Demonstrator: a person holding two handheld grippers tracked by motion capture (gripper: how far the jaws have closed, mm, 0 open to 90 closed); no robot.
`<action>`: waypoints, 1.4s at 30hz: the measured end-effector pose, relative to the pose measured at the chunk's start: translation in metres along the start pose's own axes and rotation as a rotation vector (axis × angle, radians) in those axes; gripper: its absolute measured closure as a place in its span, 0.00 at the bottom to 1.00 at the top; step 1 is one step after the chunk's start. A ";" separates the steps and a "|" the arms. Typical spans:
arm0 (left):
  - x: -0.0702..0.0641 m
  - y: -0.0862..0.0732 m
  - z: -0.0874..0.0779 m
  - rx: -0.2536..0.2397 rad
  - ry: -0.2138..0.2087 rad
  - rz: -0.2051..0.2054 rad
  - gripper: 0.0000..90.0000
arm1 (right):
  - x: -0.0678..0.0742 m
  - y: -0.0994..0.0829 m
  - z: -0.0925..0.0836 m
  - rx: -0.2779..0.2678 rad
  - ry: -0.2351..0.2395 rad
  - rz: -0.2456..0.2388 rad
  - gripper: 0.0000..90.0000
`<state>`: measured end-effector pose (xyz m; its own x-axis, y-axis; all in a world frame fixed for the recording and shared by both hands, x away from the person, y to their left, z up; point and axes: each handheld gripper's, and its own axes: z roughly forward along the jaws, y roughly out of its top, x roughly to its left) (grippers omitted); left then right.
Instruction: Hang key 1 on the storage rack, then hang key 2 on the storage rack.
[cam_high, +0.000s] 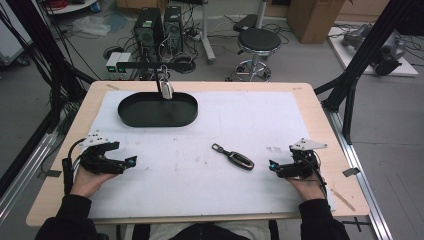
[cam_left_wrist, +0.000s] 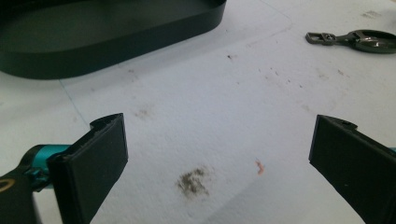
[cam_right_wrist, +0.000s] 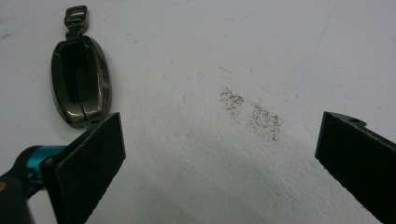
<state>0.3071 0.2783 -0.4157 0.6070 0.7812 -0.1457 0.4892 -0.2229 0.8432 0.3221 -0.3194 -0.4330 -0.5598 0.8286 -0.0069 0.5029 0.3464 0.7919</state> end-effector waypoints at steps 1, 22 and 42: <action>-0.001 -0.003 -0.002 0.004 0.004 0.002 0.05 | 0.000 0.000 0.000 0.001 0.001 0.001 0.01; -0.002 -0.032 -0.004 0.063 0.032 0.008 0.06 | 0.022 0.055 0.027 0.036 0.078 -0.089 0.01; -0.003 -0.039 -0.008 0.066 0.027 0.018 0.05 | 0.067 0.107 0.070 0.160 0.162 -0.231 0.01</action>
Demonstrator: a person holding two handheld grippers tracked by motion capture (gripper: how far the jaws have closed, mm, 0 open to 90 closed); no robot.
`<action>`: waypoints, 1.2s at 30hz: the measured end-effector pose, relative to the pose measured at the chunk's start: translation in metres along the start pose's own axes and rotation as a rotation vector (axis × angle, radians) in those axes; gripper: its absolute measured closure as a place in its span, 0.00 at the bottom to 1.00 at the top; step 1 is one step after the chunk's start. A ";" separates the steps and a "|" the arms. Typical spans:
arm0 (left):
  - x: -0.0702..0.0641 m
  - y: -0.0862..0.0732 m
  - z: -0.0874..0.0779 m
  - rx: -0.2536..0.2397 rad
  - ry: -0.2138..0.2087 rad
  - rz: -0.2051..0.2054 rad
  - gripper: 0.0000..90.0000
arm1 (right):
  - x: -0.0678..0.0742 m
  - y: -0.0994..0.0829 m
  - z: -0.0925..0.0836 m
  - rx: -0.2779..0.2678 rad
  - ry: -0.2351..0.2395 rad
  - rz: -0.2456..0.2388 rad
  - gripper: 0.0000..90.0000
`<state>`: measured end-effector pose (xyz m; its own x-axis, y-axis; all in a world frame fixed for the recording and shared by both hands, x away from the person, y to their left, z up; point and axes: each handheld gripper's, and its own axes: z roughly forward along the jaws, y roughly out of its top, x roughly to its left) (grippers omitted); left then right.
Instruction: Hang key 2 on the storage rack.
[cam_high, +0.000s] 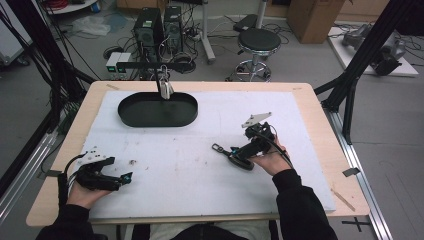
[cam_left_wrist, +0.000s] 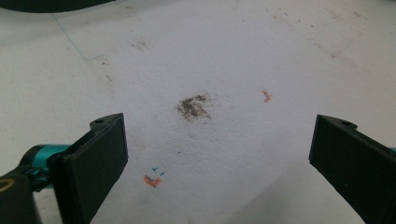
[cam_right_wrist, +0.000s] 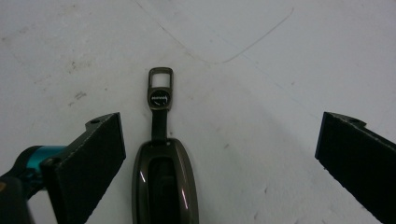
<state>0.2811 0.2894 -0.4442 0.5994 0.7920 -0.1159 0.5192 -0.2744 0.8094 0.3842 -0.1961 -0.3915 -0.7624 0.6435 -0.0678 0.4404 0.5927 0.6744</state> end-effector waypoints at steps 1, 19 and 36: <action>0.000 0.000 0.000 -0.005 -0.001 -0.004 0.06 | 0.001 0.002 0.001 -0.002 -0.002 -0.004 0.01; 0.001 -0.001 -0.002 -0.013 0.000 -0.003 0.06 | 0.011 0.015 0.046 0.144 0.074 -0.035 0.05; 0.001 0.000 -0.002 -0.013 -0.015 -0.008 0.06 | 0.020 0.016 0.053 0.265 0.156 -0.052 0.89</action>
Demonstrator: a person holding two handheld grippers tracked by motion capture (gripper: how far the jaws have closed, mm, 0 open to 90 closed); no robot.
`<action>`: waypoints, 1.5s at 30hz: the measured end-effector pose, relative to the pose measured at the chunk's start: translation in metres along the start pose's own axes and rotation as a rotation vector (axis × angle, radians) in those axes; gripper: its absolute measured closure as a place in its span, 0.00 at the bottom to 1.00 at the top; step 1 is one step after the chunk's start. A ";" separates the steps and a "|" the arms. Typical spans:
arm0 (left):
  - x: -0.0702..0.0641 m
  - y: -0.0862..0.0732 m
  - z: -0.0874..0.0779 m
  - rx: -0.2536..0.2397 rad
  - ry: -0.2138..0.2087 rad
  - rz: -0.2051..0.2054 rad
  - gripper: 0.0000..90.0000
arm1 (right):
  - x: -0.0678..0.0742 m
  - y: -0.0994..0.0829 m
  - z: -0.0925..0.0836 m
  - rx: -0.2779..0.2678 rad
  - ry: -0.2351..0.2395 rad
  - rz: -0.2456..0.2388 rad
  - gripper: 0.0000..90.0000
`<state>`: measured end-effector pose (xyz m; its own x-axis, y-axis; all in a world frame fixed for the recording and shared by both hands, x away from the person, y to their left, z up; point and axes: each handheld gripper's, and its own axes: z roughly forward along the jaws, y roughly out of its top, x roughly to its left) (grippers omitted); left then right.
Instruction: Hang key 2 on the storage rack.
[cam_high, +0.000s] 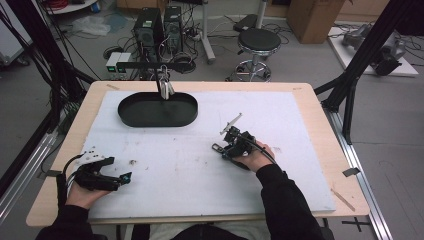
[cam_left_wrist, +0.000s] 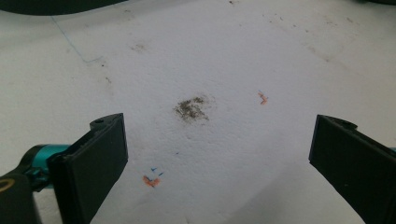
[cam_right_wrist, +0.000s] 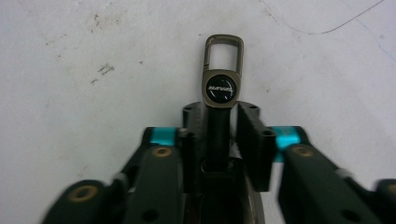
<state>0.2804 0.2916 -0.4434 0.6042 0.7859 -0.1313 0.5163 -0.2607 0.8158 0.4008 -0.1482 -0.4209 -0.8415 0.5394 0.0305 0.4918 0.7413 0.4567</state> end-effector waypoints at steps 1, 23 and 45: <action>0.000 0.000 0.000 -0.001 -0.002 -0.001 0.06 | 0.000 0.000 0.000 0.000 0.008 0.006 0.91; -0.002 0.000 0.002 0.001 -0.020 0.011 0.06 | -0.009 -0.008 -0.020 -0.103 0.076 0.100 0.96; -0.003 0.000 0.004 0.007 -0.039 0.014 0.05 | -0.026 0.036 -0.061 -0.262 0.100 0.120 0.96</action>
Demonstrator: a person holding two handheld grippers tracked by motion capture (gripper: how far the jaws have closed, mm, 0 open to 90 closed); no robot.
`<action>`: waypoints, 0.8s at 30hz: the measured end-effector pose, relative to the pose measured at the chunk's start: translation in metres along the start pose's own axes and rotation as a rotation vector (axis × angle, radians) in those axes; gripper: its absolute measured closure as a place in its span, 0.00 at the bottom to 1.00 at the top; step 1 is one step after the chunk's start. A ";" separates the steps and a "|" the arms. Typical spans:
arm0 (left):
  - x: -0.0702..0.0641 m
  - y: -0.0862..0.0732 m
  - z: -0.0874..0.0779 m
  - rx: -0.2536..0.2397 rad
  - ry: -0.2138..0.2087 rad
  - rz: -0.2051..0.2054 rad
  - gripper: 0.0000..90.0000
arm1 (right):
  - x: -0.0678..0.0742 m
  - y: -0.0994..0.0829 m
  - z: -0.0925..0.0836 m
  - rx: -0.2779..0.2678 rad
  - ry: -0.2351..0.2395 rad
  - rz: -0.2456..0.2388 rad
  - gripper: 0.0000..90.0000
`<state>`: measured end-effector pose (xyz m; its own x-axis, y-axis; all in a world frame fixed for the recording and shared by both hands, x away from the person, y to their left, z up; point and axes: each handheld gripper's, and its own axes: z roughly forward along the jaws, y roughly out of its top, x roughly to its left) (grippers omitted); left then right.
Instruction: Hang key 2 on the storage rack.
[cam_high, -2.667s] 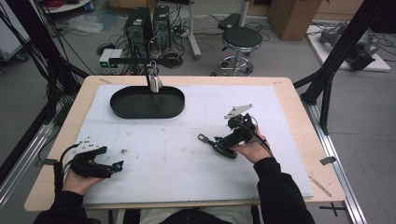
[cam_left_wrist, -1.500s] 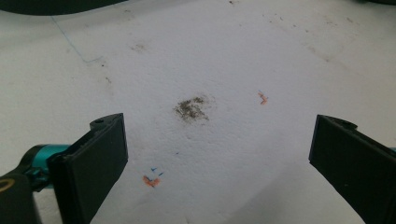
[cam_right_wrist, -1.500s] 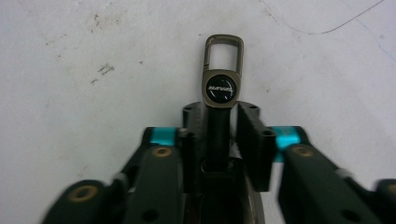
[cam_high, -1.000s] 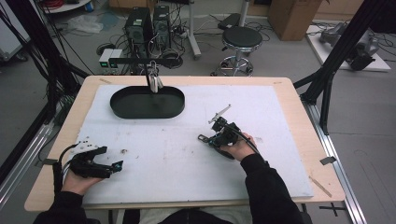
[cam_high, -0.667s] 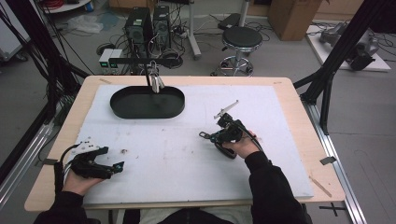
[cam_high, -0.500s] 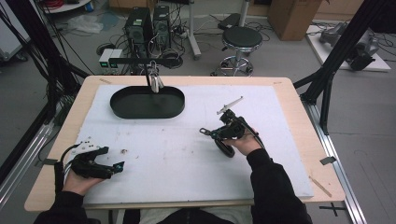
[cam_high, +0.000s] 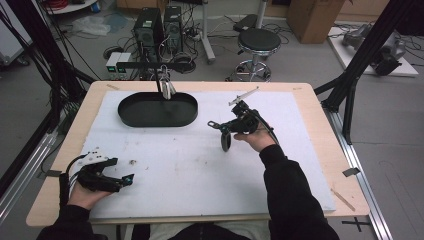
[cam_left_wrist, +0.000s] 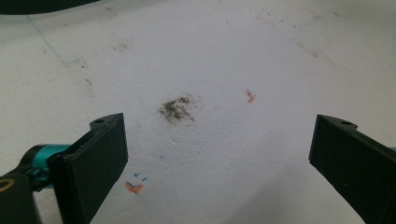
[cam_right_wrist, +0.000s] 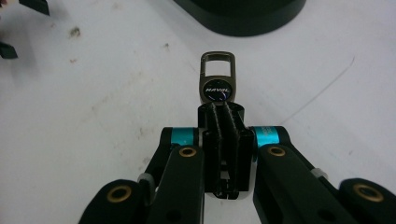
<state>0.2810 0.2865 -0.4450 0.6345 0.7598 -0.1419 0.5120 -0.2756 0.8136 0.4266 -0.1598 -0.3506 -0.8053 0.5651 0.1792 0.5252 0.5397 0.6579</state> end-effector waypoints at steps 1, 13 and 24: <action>0.000 0.000 0.000 -0.003 -0.001 0.001 0.06 | 0.000 0.003 0.000 -0.006 0.004 0.001 0.96; 0.002 0.000 0.000 -0.002 -0.008 0.000 0.06 | 0.005 0.057 -0.002 -0.075 -0.008 -0.044 0.96; 0.003 0.000 0.001 -0.009 -0.010 -0.004 0.06 | 0.007 0.085 0.010 -0.088 -0.004 -0.048 0.96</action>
<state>0.2832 0.2881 -0.4458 0.6384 0.7548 -0.1507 0.5092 -0.2673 0.8181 0.4686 -0.1040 -0.3004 -0.8280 0.5421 0.1432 0.4595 0.5096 0.7275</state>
